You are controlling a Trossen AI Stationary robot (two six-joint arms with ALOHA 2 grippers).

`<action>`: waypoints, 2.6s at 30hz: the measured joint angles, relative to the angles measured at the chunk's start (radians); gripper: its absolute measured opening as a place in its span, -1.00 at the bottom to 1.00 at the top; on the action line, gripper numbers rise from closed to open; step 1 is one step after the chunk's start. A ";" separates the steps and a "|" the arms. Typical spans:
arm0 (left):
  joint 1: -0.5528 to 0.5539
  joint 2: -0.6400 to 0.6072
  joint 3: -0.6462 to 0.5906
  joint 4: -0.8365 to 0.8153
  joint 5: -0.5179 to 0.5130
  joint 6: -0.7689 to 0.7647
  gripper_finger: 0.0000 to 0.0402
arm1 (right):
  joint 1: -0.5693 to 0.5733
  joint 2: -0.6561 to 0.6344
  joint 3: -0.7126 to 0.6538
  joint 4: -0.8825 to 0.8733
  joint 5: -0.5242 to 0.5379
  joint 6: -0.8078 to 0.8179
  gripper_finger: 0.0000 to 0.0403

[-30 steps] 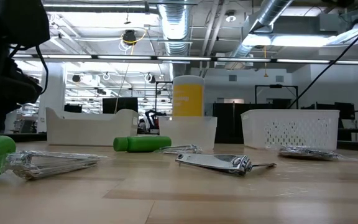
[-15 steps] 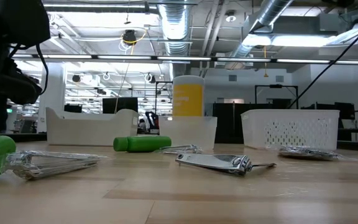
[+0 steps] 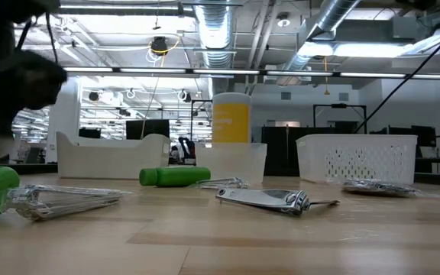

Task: Pick & Place Travel size toiletries
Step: Put the black hairbrush into the left white bin

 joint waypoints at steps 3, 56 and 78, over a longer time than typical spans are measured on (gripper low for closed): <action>0.000 -0.068 0.000 0.072 -0.133 -0.015 -0.99 | 0.000 0.000 0.000 0.000 0.000 0.000 0.34; 0.734 0.181 0.283 0.024 -0.457 0.781 -0.98 | 0.000 0.000 0.000 0.000 -0.002 0.002 0.34; 0.728 0.091 0.282 0.062 -0.424 0.823 0.12 | 0.000 0.000 0.000 0.000 -0.001 0.002 0.34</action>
